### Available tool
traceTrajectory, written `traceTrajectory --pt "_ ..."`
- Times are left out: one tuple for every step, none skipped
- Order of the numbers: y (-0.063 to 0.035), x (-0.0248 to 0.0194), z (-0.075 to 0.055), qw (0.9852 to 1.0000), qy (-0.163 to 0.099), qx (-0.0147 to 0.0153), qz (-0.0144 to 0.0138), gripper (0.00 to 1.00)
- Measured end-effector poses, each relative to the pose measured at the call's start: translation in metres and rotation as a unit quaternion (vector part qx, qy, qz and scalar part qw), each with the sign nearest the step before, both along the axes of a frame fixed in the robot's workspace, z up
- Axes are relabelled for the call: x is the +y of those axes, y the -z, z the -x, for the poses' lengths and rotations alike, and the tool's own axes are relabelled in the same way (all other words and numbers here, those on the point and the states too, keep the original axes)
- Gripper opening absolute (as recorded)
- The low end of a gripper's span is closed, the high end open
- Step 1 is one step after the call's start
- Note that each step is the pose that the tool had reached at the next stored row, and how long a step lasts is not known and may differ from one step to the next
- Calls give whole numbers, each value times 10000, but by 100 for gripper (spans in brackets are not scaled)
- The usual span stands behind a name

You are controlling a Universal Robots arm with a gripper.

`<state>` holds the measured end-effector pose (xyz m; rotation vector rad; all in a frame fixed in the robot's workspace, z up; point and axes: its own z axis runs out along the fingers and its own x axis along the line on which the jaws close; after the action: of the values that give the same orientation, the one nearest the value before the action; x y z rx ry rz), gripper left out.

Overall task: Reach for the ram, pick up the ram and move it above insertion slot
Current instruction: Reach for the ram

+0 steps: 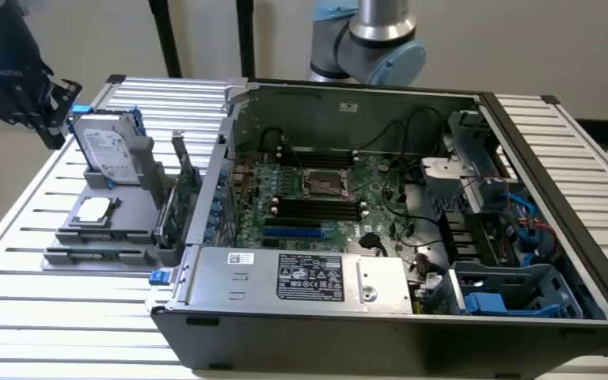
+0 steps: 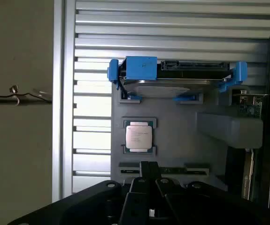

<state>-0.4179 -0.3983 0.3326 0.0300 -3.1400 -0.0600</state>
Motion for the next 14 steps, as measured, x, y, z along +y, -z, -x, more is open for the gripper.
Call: traceTrajectory --pt "0 0 0 10000 0 0 0 11" --pt "0 0 0 10000 0 0 0 11" --pt "0 0 0 10000 0 0 0 11" --pt "0 0 0 10000 0 0 0 11" --pt "0 0 0 10000 0 0 0 11" --pt "0 0 0 10000 0 0 0 11" --pt "0 0 0 10000 0 0 0 11" --pt "0 0 0 10000 0 0 0 11" --pt "0 0 0 10000 0 0 0 11" --pt "0 0 0 10000 0 0 0 11" --pt "0 0 0 10000 0 0 0 11" --pt "0 0 0 10000 0 0 0 11" --pt "0 0 0 10000 0 0 0 11" --pt "0 -1 -1 10000 0 0 0 11"
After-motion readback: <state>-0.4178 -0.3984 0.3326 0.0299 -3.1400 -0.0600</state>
